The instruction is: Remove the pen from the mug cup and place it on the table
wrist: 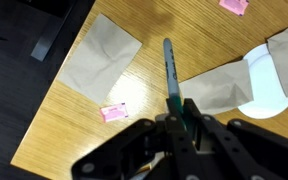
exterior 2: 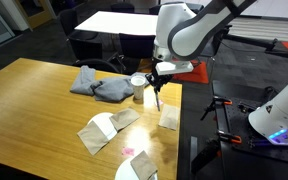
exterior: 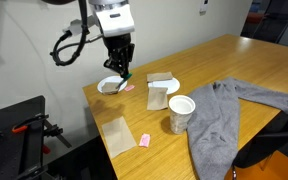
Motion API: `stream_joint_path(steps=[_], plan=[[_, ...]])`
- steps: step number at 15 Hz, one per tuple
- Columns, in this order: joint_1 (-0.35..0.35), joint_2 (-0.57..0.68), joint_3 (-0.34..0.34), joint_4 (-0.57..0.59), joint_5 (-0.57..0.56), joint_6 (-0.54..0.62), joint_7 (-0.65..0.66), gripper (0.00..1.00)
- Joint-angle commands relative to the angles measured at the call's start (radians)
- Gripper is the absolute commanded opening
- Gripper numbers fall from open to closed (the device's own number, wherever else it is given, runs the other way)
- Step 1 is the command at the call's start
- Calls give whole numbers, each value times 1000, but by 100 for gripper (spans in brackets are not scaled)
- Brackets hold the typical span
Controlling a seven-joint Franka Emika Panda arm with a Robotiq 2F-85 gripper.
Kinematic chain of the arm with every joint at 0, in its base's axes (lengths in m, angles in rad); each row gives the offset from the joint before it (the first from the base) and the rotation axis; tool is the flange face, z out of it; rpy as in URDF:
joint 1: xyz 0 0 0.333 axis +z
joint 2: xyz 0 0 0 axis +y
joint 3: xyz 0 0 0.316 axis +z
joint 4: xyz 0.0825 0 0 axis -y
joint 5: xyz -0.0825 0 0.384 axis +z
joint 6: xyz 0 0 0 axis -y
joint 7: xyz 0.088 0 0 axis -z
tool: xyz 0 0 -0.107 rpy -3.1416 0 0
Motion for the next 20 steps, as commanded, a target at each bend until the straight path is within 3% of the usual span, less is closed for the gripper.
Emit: stream_joint_path(steps=[1, 10, 18, 19, 20], plan=[[-28, 94, 23, 69, 57, -39, -101, 3], [-83, 310, 77, 207, 246, 15, -302, 3], [-68, 452, 70, 288, 235, 85, -279, 3], [-65, 461, 68, 293, 231, 86, -275, 13], [-59, 467, 62, 296, 222, 92, -270, 39]])
